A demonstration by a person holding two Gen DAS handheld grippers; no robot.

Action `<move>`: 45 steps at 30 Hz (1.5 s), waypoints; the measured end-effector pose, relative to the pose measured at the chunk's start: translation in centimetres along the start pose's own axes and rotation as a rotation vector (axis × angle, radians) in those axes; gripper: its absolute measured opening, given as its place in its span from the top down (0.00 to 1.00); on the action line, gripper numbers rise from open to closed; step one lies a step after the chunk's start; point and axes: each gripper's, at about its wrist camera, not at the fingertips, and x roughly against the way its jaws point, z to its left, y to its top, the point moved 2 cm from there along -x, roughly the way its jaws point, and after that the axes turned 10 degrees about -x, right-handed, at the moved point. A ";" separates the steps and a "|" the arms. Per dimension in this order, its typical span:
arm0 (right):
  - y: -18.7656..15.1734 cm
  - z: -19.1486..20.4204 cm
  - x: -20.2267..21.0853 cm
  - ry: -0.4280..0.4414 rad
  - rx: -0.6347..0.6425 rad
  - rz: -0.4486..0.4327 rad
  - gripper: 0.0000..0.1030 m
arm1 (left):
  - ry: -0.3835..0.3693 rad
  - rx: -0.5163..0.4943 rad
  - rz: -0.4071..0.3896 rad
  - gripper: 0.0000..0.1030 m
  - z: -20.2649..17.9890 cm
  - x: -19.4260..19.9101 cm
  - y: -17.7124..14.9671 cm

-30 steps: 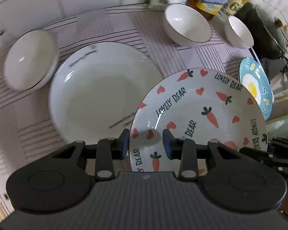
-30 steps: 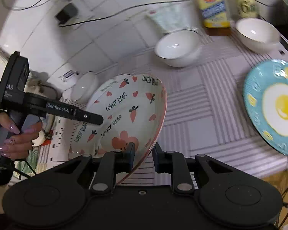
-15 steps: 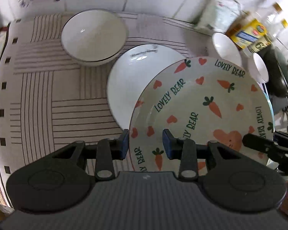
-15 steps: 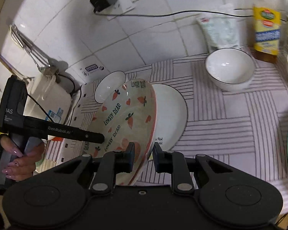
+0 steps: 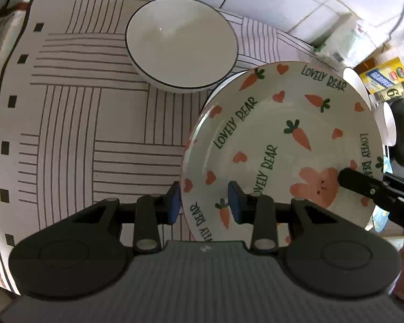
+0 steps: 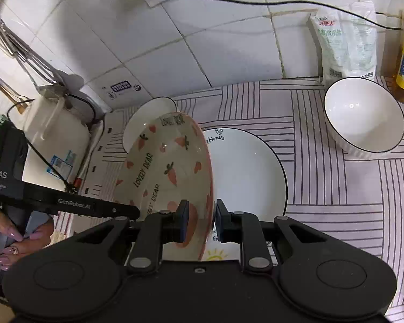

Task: Organize plates and bowls
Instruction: 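Lift and carry the bunny plate over the white plate with both grippers, then lower the bunny plate onto the white plate and open both grippers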

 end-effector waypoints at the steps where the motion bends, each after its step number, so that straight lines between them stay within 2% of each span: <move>1: 0.1 0.0 -0.3 -0.009 0.006 0.004 0.76 | -0.001 0.005 0.009 0.67 0.0 -0.3 0.1; 6: 0.5 -0.8 -1.2 -0.028 -0.016 0.022 0.76 | 0.033 -0.043 0.041 0.67 -1.0 -1.4 0.4; 11: 0.4 -1.9 -1.9 -0.039 -0.055 0.025 0.76 | 0.030 -0.037 0.087 0.67 -1.3 -2.7 0.5; 17: 0.1 -1.7 -3.2 -0.076 -0.030 0.043 0.76 | 0.178 -0.130 0.064 0.66 -3.1 -2.9 1.3; 22: 0.2 -2.3 -3.8 -0.120 -0.061 0.021 0.73 | 0.139 -0.112 0.079 0.68 -2.5 -3.7 2.1; 25: -0.1 -2.6 -4.1 -0.174 -0.074 0.002 0.70 | 0.137 -0.145 0.080 0.68 -2.9 -4.0 2.1; 29: -0.5 -1.4 -4.3 -0.258 0.026 -0.024 0.65 | 0.140 -0.124 0.111 0.69 -2.8 -4.5 2.3; 34: -1.4 0.4 -5.1 -0.384 0.193 -0.043 0.62 | 0.168 -0.170 0.131 0.69 -3.3 -5.0 2.1; 39: -1.9 -0.1 -5.5 -0.434 0.226 -0.044 0.63 | 0.154 -0.161 0.147 0.69 -3.3 -5.3 1.7; 42: -2.6 0.4 -5.3 -0.434 0.260 -0.065 0.63 | 0.164 -0.183 0.141 0.69 -3.7 -4.6 1.2; 45: -2.9 0.7 -4.1 -0.425 0.237 -0.084 0.63 | 0.174 -0.213 0.119 0.69 -4.3 -3.3 0.7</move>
